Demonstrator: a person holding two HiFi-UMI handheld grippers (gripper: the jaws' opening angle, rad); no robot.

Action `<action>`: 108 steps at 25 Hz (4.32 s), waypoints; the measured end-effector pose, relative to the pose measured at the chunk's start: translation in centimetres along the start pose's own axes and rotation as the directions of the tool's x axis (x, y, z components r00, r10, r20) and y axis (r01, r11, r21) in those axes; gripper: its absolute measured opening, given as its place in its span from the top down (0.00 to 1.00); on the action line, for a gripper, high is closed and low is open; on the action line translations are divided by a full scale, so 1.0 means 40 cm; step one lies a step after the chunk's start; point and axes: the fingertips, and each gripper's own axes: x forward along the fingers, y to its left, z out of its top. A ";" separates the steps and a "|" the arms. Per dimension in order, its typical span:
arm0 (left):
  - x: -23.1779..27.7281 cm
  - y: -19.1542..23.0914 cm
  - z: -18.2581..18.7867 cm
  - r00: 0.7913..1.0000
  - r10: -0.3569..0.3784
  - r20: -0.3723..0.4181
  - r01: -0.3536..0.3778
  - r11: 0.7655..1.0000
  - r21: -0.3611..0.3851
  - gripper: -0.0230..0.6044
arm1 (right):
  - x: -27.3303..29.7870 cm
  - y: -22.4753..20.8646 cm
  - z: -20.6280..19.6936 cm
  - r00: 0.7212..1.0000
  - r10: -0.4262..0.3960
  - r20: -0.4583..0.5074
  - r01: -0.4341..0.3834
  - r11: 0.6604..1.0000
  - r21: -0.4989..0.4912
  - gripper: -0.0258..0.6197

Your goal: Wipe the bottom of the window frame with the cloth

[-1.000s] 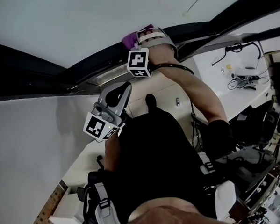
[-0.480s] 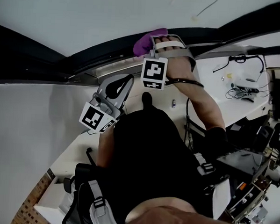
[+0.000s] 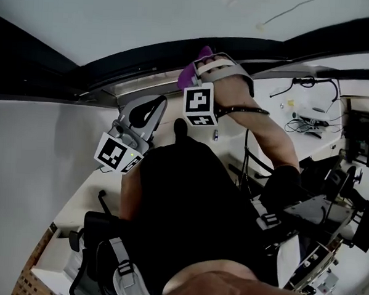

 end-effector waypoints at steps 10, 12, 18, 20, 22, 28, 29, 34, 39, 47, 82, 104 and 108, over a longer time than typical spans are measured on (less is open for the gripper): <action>0.026 -0.004 -0.008 0.999 -0.029 -0.019 0.029 1.000 0.002 0.96 | -0.128 0.192 -0.020 0.956 0.226 0.188 -0.235 0.972 0.027 0.84; 0.031 0.003 -0.008 0.999 -0.028 -0.027 0.028 1.000 -0.004 0.96 | -0.151 0.126 -0.055 0.944 0.098 0.317 -0.174 0.960 0.222 0.84; 0.085 -0.045 -0.008 0.998 -0.068 -0.017 0.068 0.998 0.013 0.96 | -0.016 -0.220 -0.216 0.861 -0.362 0.357 -0.106 0.558 0.823 0.84; 0.097 -0.060 -0.014 0.997 -0.076 -0.029 0.077 0.997 0.013 0.96 | 0.014 -0.189 -0.207 0.826 -0.326 0.460 -0.254 0.512 0.820 0.85; 0.103 -0.066 -0.020 0.996 -0.071 -0.046 0.072 0.997 0.014 0.96 | -0.046 -0.112 -0.191 0.748 -0.265 0.609 -0.409 0.539 0.737 0.85; 0.093 -0.036 -0.050 0.995 0.011 -0.095 -0.011 1.000 0.004 0.96 | -0.153 0.253 -0.100 0.409 -0.190 0.893 -0.722 0.531 0.444 0.84; 0.096 -0.033 -0.054 0.995 0.021 -0.102 -0.021 1.000 0.000 0.96 | -0.110 0.253 -0.093 0.366 -0.326 0.872 -0.792 0.384 0.476 0.84; 0.148 -0.051 -0.055 0.989 0.012 -0.144 -0.009 1.000 0.022 0.96 | 0.034 0.109 -0.143 0.253 -0.849 0.464 -0.964 -0.179 0.199 0.84; 0.178 -0.105 -0.077 0.982 -0.009 -0.187 0.015 0.999 0.032 0.96 | 0.052 0.004 -0.175 0.275 -0.901 0.336 -0.877 -0.092 0.472 0.85; 0.168 -0.098 -0.093 0.977 0.023 -0.213 -0.018 0.999 0.028 0.96 | 0.022 -0.022 -0.162 0.293 -0.895 0.337 -0.548 0.132 0.826 0.84; 0.162 -0.085 -0.116 0.975 0.031 -0.221 -0.030 1.000 0.010 0.96 | 0.019 -0.027 -0.111 0.382 -0.858 0.343 -0.304 0.234 0.923 0.85; 0.198 -0.124 -0.124 0.969 0.015 -0.246 -0.008 0.999 0.031 0.96 | 0.016 -0.060 -0.241 0.453 -0.617 0.643 -0.442 0.471 0.763 0.85; 0.184 -0.093 -0.140 0.967 0.066 -0.244 -0.063 0.998 0.019 0.96 | -0.142 0.140 -0.223 0.244 -0.458 0.855 -0.459 0.722 0.518 0.85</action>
